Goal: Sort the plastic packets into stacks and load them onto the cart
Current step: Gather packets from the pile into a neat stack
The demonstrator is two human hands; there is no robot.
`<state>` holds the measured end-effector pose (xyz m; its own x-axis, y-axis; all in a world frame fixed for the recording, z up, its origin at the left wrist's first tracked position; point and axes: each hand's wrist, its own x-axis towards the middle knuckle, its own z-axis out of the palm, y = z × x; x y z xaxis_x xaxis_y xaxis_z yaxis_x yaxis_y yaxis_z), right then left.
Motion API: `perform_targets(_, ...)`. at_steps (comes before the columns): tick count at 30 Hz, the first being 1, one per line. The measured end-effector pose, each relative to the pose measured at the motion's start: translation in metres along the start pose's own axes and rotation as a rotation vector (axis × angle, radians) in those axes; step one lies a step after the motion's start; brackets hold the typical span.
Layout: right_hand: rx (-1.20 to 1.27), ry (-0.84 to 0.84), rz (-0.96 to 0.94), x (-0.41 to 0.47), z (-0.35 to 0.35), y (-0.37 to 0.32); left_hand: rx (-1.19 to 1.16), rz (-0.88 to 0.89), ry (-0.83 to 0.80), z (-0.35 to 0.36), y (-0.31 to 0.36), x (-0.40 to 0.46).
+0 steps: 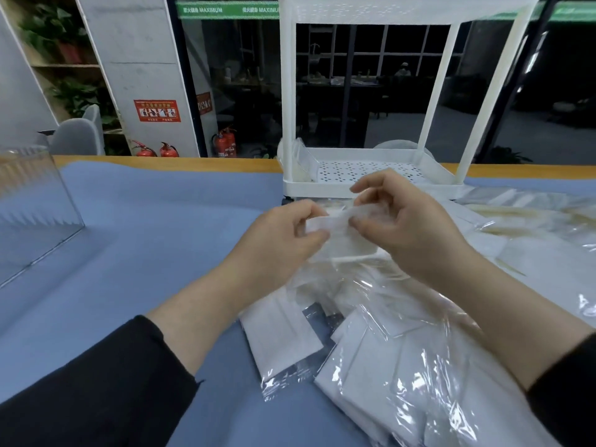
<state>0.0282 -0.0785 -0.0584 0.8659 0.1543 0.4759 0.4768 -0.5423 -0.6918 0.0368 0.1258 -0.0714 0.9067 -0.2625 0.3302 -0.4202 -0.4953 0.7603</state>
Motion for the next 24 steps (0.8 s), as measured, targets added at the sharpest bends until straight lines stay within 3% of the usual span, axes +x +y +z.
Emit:
perform_targets(4,-0.209,-0.113,0.033,0.014,-0.022,-0.019,-0.025,-0.018,0.137,-0.009,0.0,0.002)
perform_targets(7,-0.4,-0.092,0.026,0.017,-0.055,-0.047,-0.023,0.009,0.198,-0.013,0.004,0.0)
perform_targets(10,-0.512,-0.121,0.014,-0.004,-0.087,-0.064,-0.007,0.036,0.193,-0.011,0.009,-0.004)
perform_targets(15,-0.832,-0.372,0.092,-0.085,-0.12,-0.054,0.017,0.115,0.147,-0.008,0.034,-0.02)
perform_targets(19,-0.856,-0.419,0.274,-0.149,-0.154,-0.046,0.015,0.166,0.136,0.003,0.061,-0.029)
perform_targets(24,-0.797,-0.392,0.427,-0.215,-0.166,-0.048,-0.023,0.203,0.0,0.038,0.095,-0.052)
